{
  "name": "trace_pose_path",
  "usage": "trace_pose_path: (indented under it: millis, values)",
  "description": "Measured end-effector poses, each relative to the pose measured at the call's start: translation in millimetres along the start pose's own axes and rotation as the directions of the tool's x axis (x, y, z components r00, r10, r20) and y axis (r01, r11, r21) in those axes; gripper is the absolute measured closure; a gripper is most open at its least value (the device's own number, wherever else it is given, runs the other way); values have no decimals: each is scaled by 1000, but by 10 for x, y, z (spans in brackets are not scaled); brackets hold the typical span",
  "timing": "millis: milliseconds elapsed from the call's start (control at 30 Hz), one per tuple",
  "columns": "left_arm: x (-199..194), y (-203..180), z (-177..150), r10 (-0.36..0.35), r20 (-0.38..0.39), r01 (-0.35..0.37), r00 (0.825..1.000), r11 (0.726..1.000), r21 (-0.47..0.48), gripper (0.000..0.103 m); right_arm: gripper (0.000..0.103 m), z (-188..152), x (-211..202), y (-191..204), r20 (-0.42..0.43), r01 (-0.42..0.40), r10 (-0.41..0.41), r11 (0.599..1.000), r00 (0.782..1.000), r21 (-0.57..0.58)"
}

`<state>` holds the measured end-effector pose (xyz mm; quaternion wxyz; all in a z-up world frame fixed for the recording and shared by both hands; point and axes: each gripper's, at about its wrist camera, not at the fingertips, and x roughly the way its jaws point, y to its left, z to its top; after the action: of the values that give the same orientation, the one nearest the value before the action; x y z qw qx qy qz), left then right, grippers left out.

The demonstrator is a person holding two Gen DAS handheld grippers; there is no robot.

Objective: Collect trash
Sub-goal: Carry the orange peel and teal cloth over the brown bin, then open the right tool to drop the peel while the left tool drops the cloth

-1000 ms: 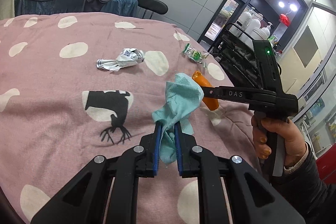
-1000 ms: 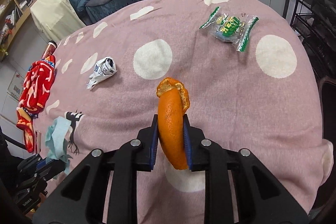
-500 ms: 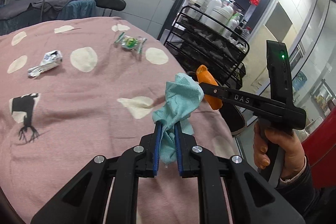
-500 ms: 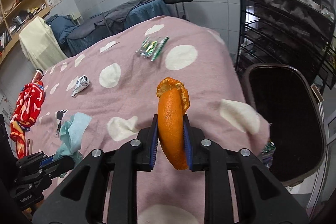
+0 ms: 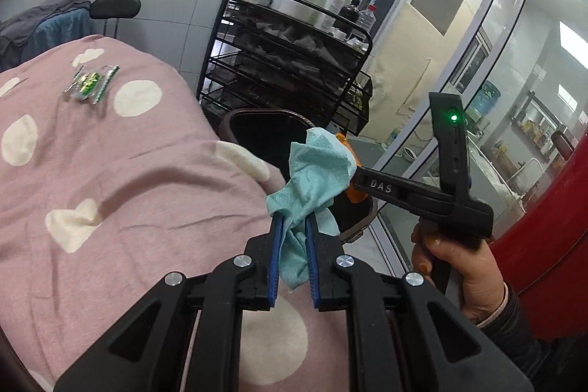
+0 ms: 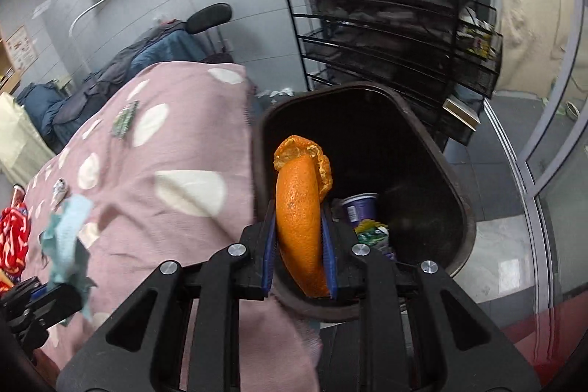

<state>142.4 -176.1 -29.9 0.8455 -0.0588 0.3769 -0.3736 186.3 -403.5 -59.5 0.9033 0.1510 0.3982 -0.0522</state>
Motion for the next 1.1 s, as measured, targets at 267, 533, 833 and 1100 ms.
trace_pose_path:
  millis: [267, 533, 833, 1100]
  values:
    - [363, -173, 63, 29, -48, -27, 998, 998, 51, 90, 80, 8, 519, -402, -108, 63, -57, 996, 993, 61]
    - [483, -249, 74, 40, -67, -35, 997, 997, 72, 90, 63, -37, 754, -477, -142, 81, -70, 994, 987, 76]
    - [636, -310, 98, 31, -90, -24, 995, 996, 82, 90, 44, -188, 363, -484, -24, 102, -101, 992, 995, 78]
    - [856, -338, 200, 22, -122, -13, 992, 997, 78, 90, 41, -266, 38, -522, 38, 130, -133, 988, 990, 88]
